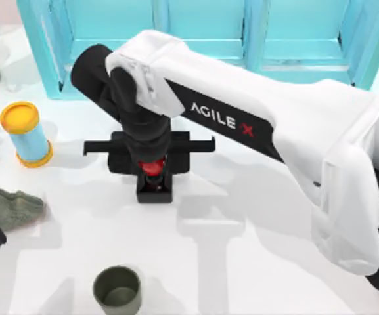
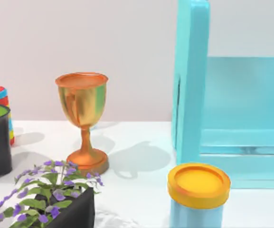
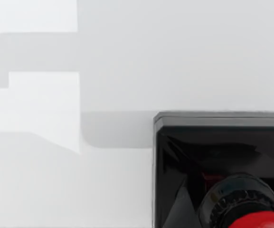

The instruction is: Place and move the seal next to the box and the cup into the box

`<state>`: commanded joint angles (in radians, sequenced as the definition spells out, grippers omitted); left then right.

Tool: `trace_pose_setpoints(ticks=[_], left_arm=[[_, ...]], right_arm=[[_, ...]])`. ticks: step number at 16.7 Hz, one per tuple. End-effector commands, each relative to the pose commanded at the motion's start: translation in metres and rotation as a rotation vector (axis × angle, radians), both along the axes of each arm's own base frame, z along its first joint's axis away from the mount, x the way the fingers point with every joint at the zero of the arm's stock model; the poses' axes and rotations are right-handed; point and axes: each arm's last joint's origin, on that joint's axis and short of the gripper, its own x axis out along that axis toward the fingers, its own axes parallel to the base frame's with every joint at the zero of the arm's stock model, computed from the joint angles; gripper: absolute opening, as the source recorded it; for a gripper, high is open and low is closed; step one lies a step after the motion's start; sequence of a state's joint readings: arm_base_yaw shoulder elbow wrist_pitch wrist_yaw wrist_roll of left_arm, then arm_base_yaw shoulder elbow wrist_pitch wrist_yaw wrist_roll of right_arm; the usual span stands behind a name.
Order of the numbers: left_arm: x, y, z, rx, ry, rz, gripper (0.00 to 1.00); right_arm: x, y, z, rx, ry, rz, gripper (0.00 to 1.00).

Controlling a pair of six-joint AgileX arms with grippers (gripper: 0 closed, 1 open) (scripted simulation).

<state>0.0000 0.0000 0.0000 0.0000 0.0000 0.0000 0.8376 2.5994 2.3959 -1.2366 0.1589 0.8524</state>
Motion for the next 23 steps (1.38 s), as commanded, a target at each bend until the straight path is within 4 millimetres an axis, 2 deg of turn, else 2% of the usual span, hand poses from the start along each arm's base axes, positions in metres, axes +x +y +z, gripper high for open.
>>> trace_pose_setpoints(ticks=[3,5,10,13,15,20,23], left_arm=[[0.0,0.0,0.0,0.0,0.0,0.0,1.0],[0.0,0.0,0.0,0.0,0.0,0.0,1.0],[0.0,0.0,0.0,0.0,0.0,0.0,1.0],[0.0,0.0,0.0,0.0,0.0,0.0,1.0],[0.0,0.0,0.0,0.0,0.0,0.0,1.0],[0.0,0.0,0.0,0.0,0.0,0.0,1.0],[0.0,0.0,0.0,0.0,0.0,0.0,1.0]], right_arm=[[-0.001,0.001,0.001,0.0,0.0,0.003,0.0],[0.001,-0.008,0.011,0.002,-0.004,0.003,0.0],[0.003,-0.061,0.072,0.011,-0.013,0.003,0.0],[-0.001,-0.091,0.096,0.004,-0.005,0.003,0.0],[-0.003,-0.099,0.1,-0.001,0.001,0.003,0.0],[-0.004,-0.099,0.101,0.003,-0.006,0.006,0.0],[-0.01,-0.121,0.117,0.023,-0.035,0.007,0.0]])
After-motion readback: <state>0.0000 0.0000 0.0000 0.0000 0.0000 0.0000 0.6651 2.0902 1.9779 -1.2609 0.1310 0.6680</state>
